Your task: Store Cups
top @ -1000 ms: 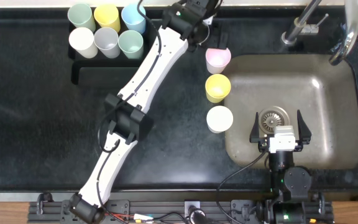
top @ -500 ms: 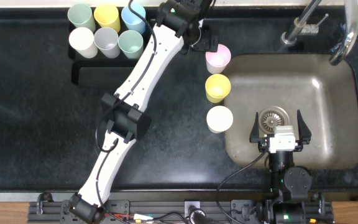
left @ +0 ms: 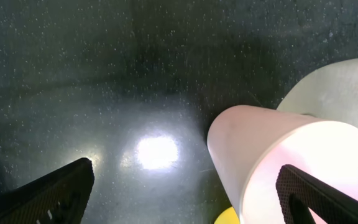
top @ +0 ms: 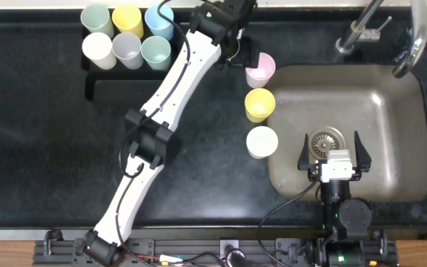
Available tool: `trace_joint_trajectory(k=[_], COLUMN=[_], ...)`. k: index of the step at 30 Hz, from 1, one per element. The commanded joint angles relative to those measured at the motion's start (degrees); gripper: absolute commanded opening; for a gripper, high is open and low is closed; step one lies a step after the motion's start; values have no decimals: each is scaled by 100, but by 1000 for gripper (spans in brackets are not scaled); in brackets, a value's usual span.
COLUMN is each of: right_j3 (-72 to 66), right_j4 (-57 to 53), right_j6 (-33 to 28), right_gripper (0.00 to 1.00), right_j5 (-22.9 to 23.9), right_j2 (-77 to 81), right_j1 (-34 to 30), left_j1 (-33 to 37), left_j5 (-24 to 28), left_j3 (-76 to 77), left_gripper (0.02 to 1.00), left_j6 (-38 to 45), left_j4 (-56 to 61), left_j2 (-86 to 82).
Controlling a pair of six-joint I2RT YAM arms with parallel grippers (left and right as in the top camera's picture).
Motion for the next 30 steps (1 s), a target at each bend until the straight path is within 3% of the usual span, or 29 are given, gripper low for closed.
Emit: trace_joint_trajectory(k=[1, 7, 10, 11, 12, 14, 15, 25, 30], right_j3=[-79, -79, -79, -79, -79, -79, -79, -79, -79], right_j4=[33, 33, 33, 33, 33, 33, 33, 33, 33], right_j6=[2, 2, 2, 2, 2, 2, 2, 2, 2], right_gripper=[998, 998, 996, 996, 996, 998, 998, 998, 998], right_j5=[15, 15, 15, 15, 15, 15, 15, 15, 15], right_j2=[-48, -48, -48, -48, -48, -48, -48, -48, -48], right_j1=[35, 35, 35, 35, 35, 35, 35, 35, 35], left_j1=[-44, -55, -59, -61, -70, -87, -101, -31, 243], left_j5=[105, 166, 168, 175, 214, 238, 262, 114, -688], left_j3=[109, 109, 109, 109, 109, 109, 109, 118, 118], left_gripper=[958, 939, 776, 706, 540, 104, 36, 34, 36], left_j6=[-24, -26, -28, -31, -31, -107, -151, -221, -719], left_j4=[-37, -114, -76, -94, -101, -92, -90, 9, -531], left_j2=[57, 114, 114, 125, 144, 195, 225, 26, -1154])
